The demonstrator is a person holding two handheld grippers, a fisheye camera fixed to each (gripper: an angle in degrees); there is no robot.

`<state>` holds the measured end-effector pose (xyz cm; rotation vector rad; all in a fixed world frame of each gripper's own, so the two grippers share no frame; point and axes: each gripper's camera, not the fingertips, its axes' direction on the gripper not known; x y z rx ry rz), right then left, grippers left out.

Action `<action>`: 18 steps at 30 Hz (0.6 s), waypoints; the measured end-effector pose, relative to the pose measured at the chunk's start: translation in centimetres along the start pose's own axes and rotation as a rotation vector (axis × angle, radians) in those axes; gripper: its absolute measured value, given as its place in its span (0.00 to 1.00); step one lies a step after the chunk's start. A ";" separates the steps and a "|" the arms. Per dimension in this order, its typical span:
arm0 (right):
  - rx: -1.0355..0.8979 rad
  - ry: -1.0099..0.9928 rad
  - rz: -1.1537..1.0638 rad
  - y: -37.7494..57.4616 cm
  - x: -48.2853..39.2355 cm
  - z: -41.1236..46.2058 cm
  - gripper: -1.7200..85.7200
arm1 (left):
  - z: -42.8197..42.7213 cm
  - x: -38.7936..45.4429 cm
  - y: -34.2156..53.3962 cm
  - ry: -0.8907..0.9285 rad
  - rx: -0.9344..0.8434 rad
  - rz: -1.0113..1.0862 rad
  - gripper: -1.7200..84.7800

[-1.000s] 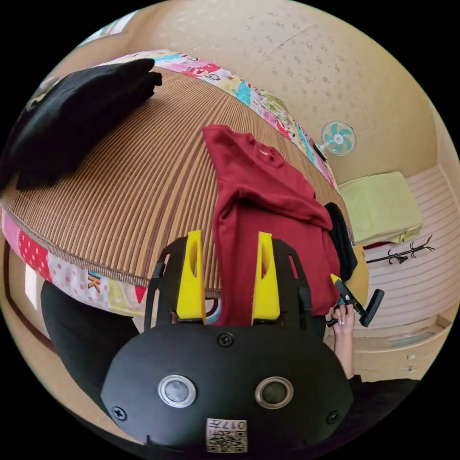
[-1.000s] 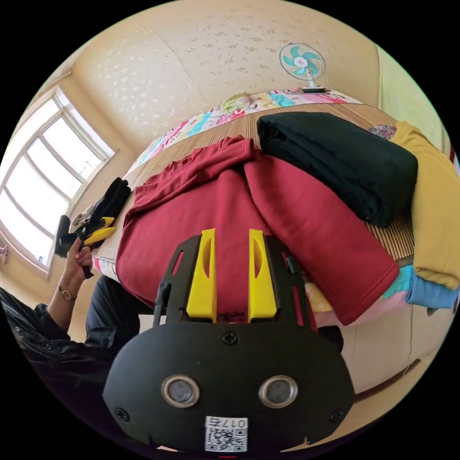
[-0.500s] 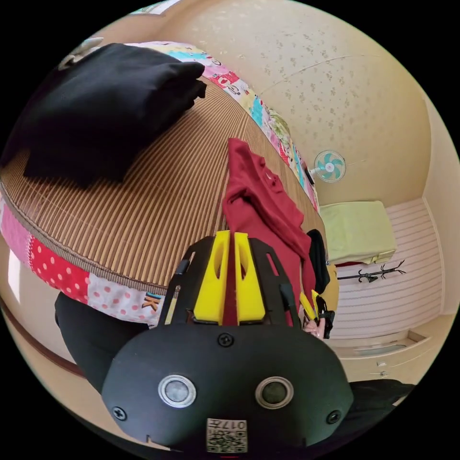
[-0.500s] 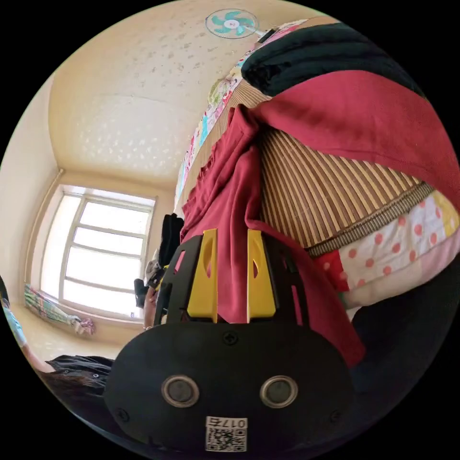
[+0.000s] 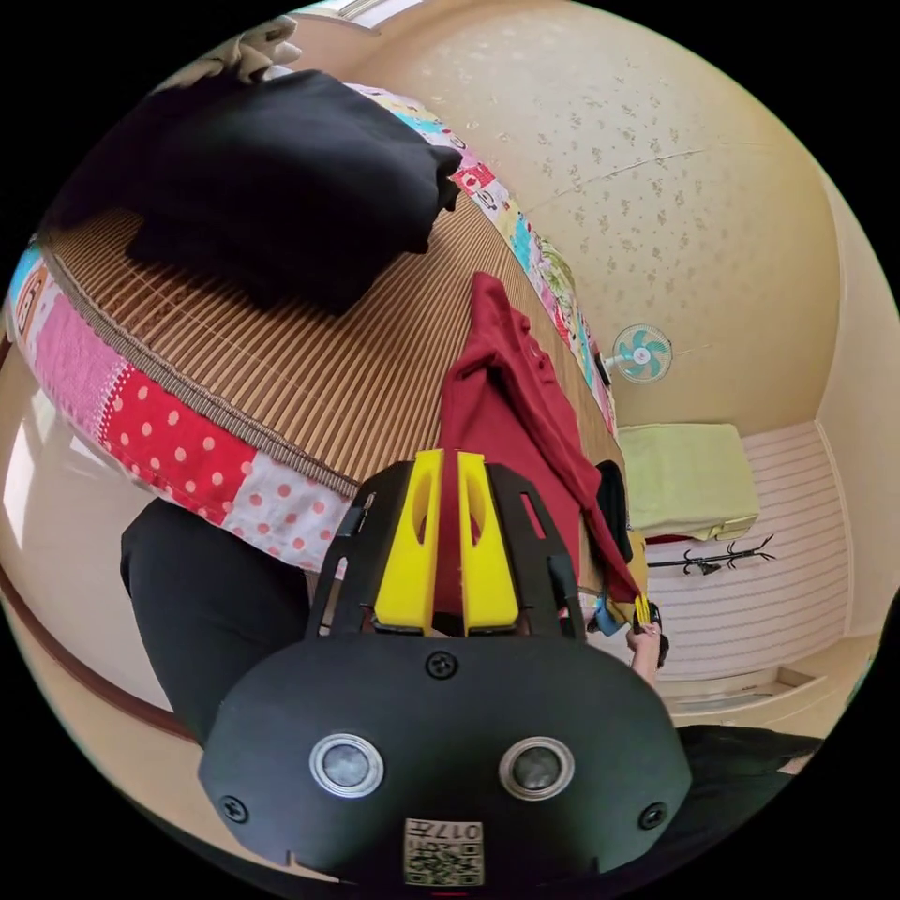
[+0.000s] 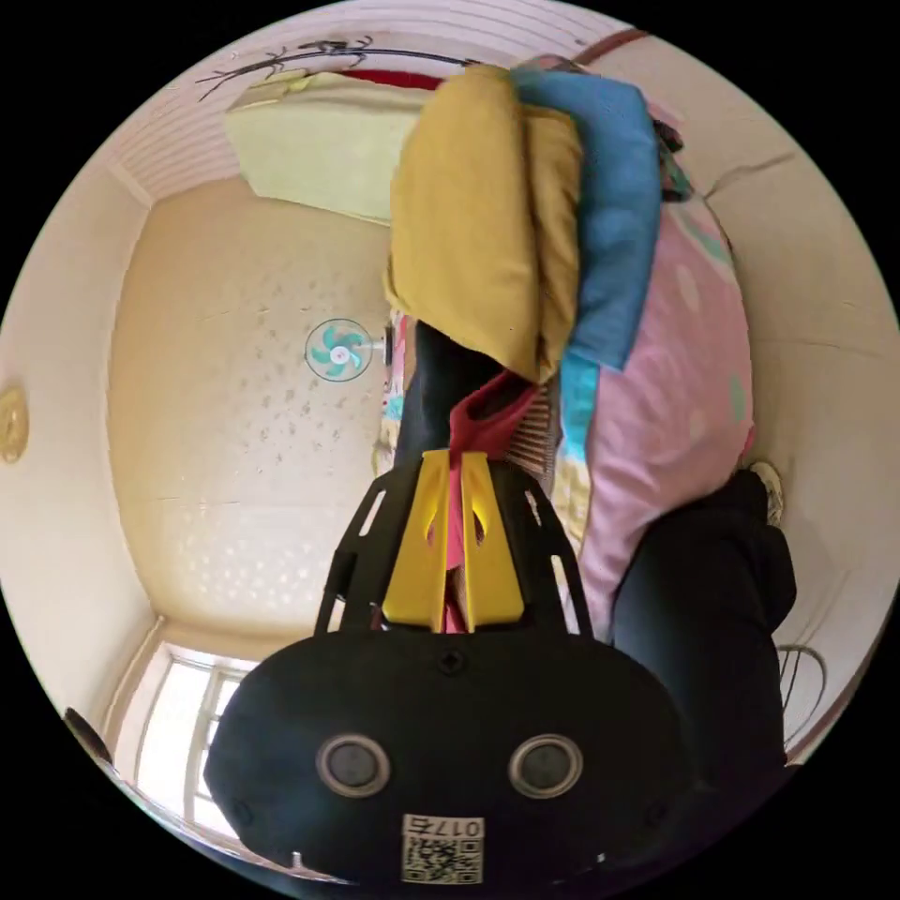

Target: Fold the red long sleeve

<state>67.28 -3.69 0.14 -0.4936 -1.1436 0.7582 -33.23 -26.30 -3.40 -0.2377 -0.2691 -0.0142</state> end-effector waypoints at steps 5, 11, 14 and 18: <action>0.065 -0.145 -0.684 8.9 -23.2 6.3 0.06 | 0.9 1.3 2.2 0.009 -0.067 0.059 0.08; -0.664 -0.395 -1.072 31.4 -33.5 23.1 0.10 | 2.2 3.0 4.7 0.002 -0.116 0.085 0.10; -0.945 -0.295 -1.152 41.2 -28.6 26.7 0.13 | 2.0 2.7 5.5 -0.019 -0.138 0.078 0.13; -1.055 -0.099 -1.091 43.4 -19.2 26.3 0.14 | 1.6 2.0 6.4 -0.137 -0.228 0.143 0.16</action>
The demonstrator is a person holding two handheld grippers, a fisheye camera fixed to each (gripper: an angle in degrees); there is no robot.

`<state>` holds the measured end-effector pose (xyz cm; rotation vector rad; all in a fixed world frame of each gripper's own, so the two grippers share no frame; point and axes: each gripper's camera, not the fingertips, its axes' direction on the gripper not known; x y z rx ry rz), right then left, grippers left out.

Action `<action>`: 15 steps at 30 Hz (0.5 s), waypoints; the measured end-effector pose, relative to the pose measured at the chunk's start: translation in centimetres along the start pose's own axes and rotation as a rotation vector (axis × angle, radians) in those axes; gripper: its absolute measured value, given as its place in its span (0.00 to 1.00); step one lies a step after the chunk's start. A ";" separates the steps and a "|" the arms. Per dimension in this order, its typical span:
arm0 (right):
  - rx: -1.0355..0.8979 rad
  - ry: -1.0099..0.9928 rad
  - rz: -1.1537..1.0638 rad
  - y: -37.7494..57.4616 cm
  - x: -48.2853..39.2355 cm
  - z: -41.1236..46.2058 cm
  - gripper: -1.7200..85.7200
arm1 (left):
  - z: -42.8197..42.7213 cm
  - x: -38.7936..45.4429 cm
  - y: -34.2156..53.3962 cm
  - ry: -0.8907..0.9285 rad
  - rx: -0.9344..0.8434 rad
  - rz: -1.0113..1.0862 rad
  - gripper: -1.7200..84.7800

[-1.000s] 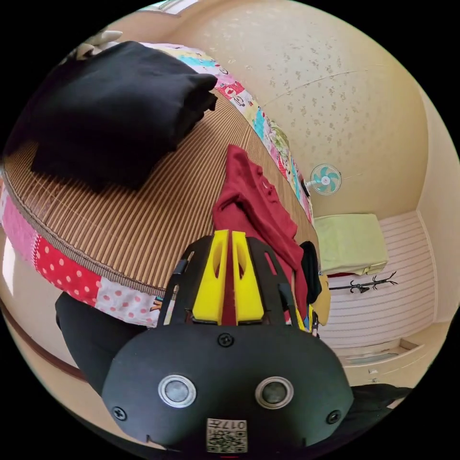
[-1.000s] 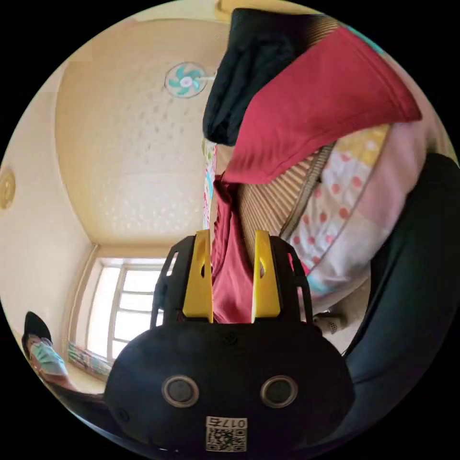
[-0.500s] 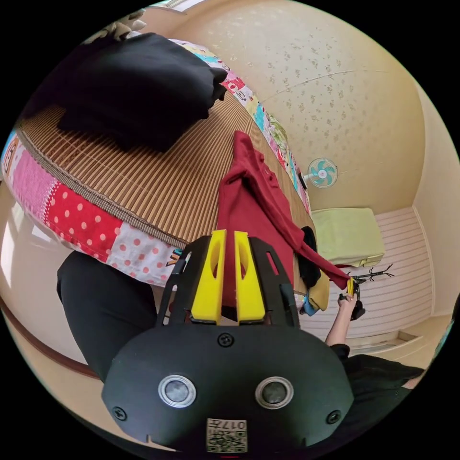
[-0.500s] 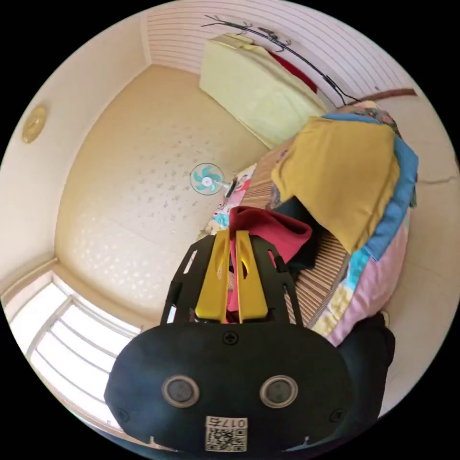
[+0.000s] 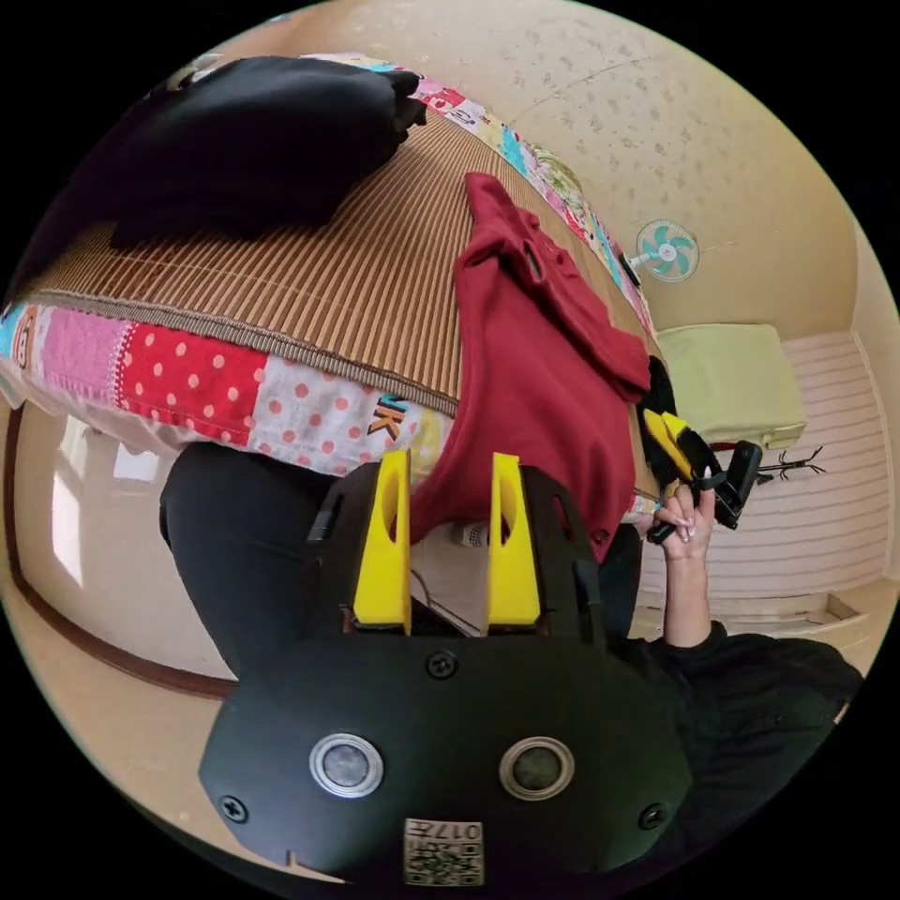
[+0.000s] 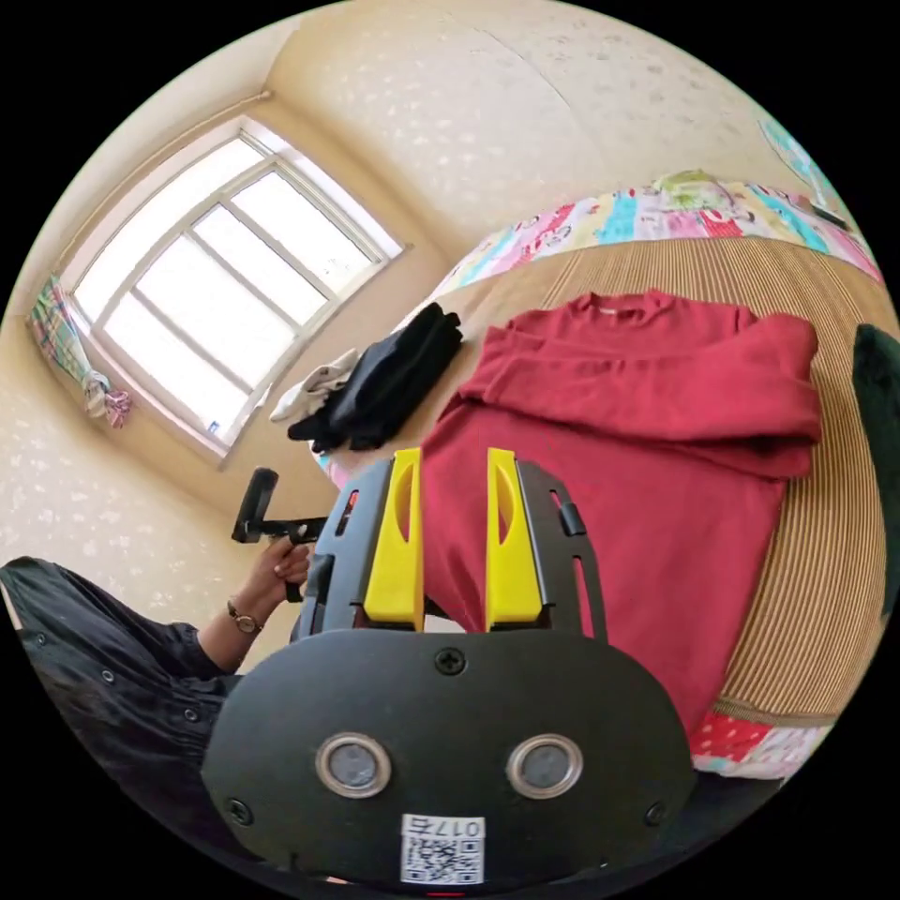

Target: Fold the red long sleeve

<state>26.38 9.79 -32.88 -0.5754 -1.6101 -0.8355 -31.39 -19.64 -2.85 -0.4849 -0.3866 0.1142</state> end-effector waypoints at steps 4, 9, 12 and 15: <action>-0.076 0.120 0.236 9.1 5.8 -2.8 0.15 | 2.1 0.1 0.3 -0.121 -0.180 0.095 0.20; -0.043 0.196 0.413 14.7 9.8 -8.3 0.17 | 6.6 0.5 -0.5 -0.042 -0.332 0.114 0.18; -0.189 0.157 0.417 13.9 11.9 -6.7 0.19 | 8.2 1.1 -1.1 -0.129 -0.353 0.141 0.14; -0.496 0.095 0.417 12.5 13.8 -1.6 0.18 | 9.3 1.0 -1.4 -0.137 -0.464 0.147 0.07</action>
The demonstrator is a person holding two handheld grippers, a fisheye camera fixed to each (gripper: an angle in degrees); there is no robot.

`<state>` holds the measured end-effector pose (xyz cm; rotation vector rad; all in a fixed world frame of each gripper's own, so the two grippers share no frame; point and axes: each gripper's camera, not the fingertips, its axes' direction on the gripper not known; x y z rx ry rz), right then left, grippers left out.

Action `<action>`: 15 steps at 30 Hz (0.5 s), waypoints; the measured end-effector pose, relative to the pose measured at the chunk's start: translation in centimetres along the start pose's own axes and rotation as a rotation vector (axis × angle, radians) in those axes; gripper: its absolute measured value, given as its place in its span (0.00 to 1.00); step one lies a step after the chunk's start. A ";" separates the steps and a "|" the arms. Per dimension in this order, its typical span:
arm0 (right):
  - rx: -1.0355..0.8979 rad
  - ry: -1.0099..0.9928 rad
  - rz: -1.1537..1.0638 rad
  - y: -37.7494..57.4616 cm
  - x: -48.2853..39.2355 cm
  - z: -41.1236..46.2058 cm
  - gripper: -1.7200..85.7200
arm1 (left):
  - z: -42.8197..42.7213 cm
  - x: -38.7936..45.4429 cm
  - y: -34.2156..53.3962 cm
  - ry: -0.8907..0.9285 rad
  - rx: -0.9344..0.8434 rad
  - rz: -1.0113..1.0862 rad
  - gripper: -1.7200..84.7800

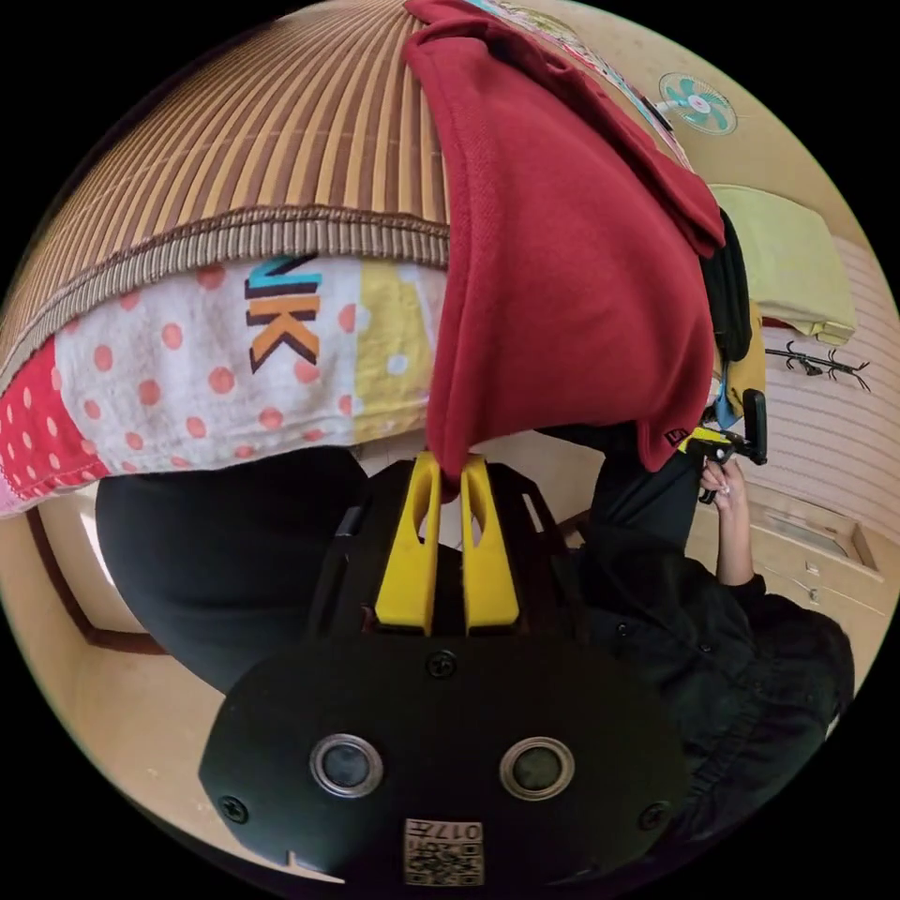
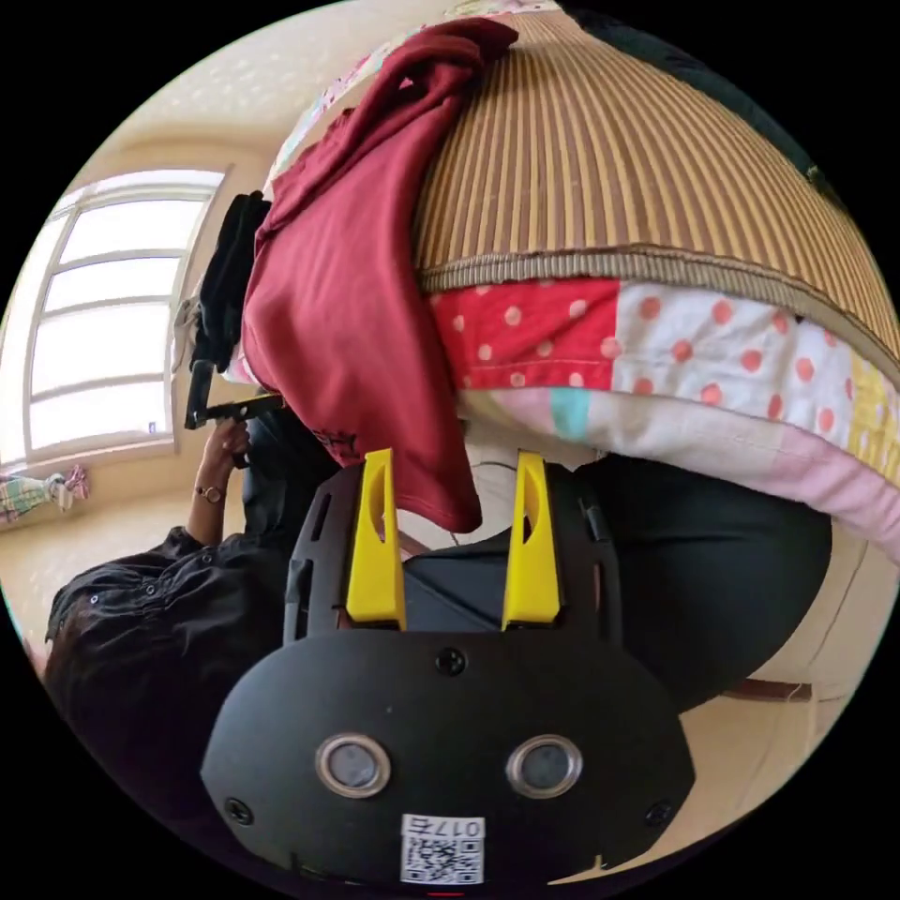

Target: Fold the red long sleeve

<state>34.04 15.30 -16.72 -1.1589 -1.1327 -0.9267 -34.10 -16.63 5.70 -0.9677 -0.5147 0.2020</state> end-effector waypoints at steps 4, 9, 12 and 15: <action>-0.191 -0.189 -0.188 -0.4 -1.5 1.9 0.07 | -3.2 0.0 2.9 0.185 -0.027 0.138 0.05; 0.162 -0.679 -0.305 5.2 -0.8 -8.3 0.06 | -12.6 -1.4 9.2 0.716 0.219 0.333 0.04; 0.359 -0.788 -0.444 7.2 -2.9 -15.0 0.06 | -18.6 -1.1 10.3 0.906 0.407 0.475 0.05; 0.503 -0.841 -0.518 3.7 -5.1 -20.6 0.06 | -23.3 -1.2 5.4 1.062 0.508 0.482 0.06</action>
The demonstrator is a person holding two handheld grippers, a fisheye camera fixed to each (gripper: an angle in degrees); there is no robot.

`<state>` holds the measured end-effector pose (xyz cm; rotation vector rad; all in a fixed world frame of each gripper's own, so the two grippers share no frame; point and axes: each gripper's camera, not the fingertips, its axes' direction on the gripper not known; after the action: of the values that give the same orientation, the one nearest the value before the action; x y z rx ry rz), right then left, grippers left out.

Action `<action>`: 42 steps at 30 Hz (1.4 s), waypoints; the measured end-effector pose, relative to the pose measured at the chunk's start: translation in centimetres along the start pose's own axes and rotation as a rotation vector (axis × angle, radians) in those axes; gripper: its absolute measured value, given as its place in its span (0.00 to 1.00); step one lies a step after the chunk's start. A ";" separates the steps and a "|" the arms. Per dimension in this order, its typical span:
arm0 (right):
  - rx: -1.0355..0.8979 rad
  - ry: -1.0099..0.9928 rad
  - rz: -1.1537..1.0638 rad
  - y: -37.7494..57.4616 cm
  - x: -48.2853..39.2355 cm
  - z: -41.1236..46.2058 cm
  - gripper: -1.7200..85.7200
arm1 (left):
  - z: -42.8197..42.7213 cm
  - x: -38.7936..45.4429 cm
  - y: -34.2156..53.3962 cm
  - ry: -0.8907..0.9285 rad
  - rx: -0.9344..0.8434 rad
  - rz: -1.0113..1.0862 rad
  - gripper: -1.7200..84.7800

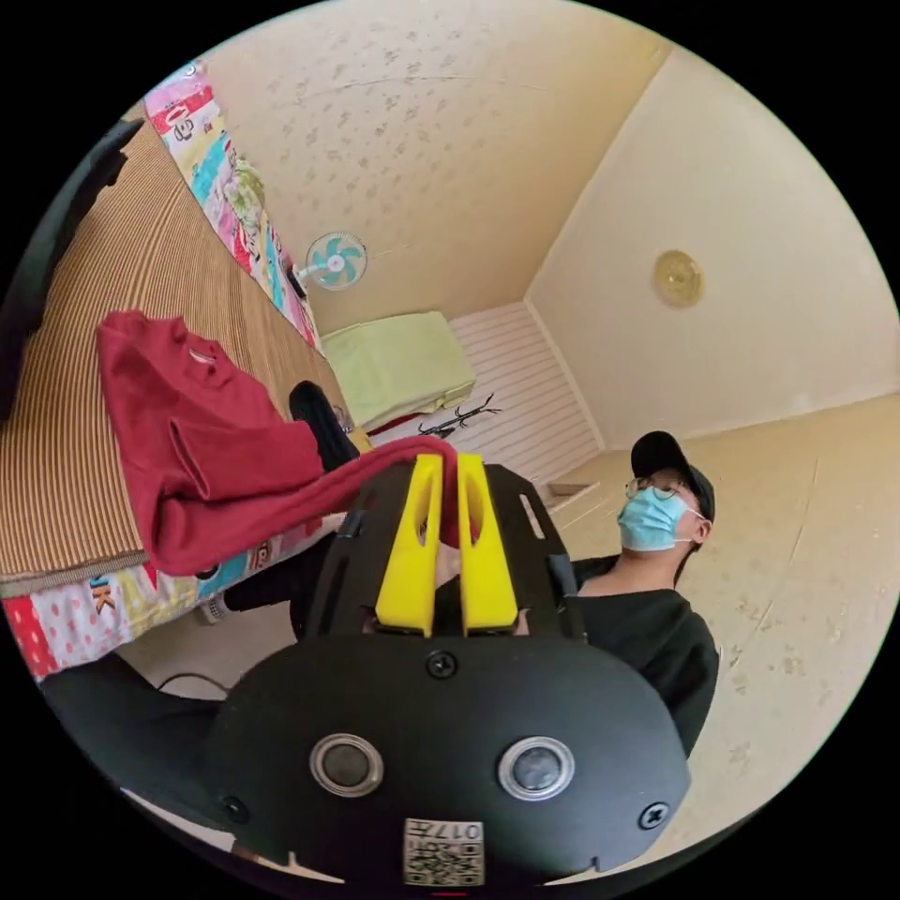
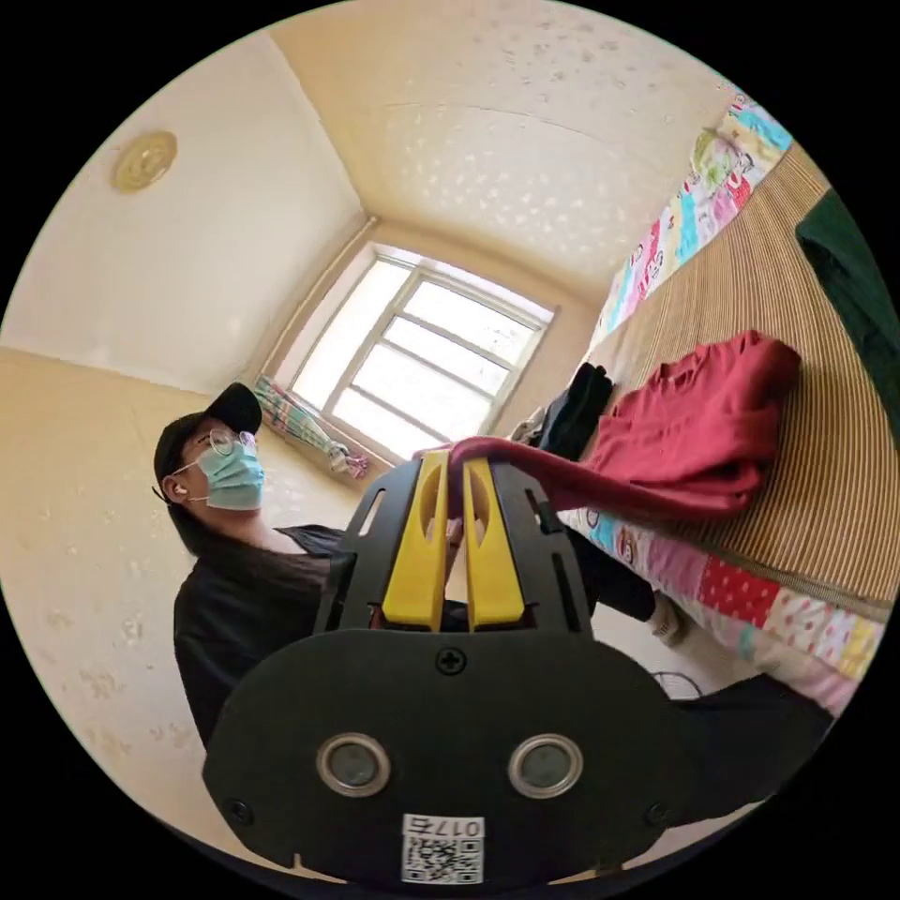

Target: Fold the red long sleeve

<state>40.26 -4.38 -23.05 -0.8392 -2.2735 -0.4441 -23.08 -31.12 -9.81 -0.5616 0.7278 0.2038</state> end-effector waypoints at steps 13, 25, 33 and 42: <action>0.051 0.959 0.052 -9.6 6.9 12.0 0.09 | -0.7 -9.5 -0.5 -0.948 0.442 -0.451 0.22; -0.101 1.357 -0.007 -0.3 12.4 13.4 0.03 | 5.1 -10.8 -3.7 -0.588 0.371 -0.371 0.10; 0.031 1.101 0.113 2.1 10.4 2.0 0.05 | 31.0 -1.9 -8.0 -0.620 -0.268 0.232 0.14; 0.206 0.831 0.313 8.5 9.6 -14.4 0.17 | 22.1 -4.0 -0.2 -0.825 0.244 0.104 0.20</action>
<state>47.26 -1.14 -5.31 -0.7087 -1.3706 -0.3221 -13.33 -19.01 6.45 -0.1677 -0.0257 0.4041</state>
